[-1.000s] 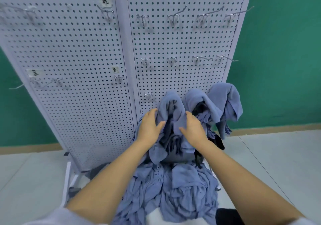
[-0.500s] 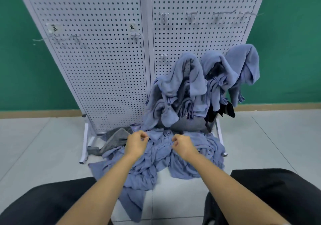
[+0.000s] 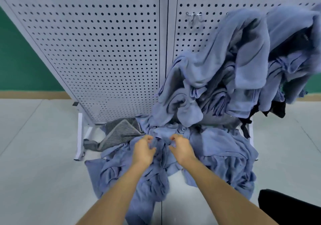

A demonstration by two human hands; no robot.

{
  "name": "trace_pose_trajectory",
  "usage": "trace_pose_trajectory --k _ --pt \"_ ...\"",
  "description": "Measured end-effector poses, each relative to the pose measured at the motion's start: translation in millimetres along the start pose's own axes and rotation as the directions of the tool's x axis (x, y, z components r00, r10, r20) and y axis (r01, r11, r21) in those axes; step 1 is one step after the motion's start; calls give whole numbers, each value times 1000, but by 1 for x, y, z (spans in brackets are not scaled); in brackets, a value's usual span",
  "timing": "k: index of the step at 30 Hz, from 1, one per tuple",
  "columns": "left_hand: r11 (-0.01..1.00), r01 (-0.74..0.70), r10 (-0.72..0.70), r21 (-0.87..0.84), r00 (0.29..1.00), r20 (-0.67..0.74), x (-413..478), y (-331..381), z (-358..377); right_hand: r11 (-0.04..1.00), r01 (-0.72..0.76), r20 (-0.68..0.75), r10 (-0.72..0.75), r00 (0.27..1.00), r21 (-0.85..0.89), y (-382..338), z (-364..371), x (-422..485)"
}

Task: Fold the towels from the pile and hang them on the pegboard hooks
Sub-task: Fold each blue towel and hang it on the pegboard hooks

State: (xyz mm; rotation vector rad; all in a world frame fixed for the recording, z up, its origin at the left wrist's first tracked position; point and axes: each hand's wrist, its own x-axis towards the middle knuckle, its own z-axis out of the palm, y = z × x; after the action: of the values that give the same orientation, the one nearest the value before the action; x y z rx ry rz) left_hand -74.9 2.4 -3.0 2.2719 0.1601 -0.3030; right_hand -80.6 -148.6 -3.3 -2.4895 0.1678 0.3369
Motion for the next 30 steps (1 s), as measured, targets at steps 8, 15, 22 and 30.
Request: trace_pose_trajectory --k 8,15,22,30 --pt "996 -71 72 58 997 -13 57 -8 24 998 41 13 -41 999 -56 10 38 56" --pt "995 -95 96 9 995 -26 42 -7 23 986 121 81 -131 988 114 20 21 38" --pt "975 -214 211 -57 976 -55 -19 52 -34 945 163 90 -195 977 283 -13 -56 -24" --pt "916 -298 310 -268 951 5 -88 148 -114 945 307 38 -312 949 113 -65 -173 -98"
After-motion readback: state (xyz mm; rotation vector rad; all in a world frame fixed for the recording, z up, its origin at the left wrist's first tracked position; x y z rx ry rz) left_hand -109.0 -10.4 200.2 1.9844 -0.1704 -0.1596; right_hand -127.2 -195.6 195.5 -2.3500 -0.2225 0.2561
